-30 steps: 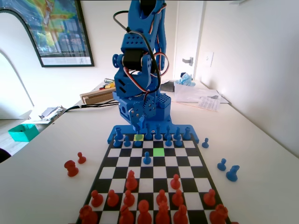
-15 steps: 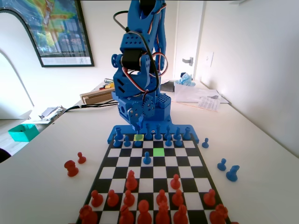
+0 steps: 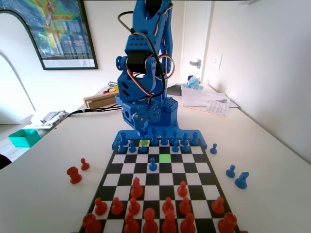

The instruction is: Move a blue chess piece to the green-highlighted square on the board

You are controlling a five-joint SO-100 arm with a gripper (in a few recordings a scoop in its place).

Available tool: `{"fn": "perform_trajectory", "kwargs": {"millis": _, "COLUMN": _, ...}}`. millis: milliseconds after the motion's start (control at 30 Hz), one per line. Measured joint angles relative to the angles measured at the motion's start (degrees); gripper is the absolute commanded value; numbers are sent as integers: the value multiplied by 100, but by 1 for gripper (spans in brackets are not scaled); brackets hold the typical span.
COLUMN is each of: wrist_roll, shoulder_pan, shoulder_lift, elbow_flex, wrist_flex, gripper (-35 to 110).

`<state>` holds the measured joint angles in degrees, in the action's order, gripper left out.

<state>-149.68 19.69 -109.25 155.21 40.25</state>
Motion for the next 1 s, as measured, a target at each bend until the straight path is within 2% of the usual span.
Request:
{"fn": "perform_trajectory", "kwargs": {"millis": 700, "wrist_roll": -105, "shoulder_pan": 0, "shoulder_lift": -62, "elbow_flex": 325, "wrist_flex": -562, "gripper": 3}}
{"fn": "perform_trajectory", "kwargs": {"millis": 1000, "wrist_roll": -246, "shoulder_pan": 70, "shoulder_lift": -70, "elbow_flex": 316, "wrist_flex": -343, "gripper": 3}}
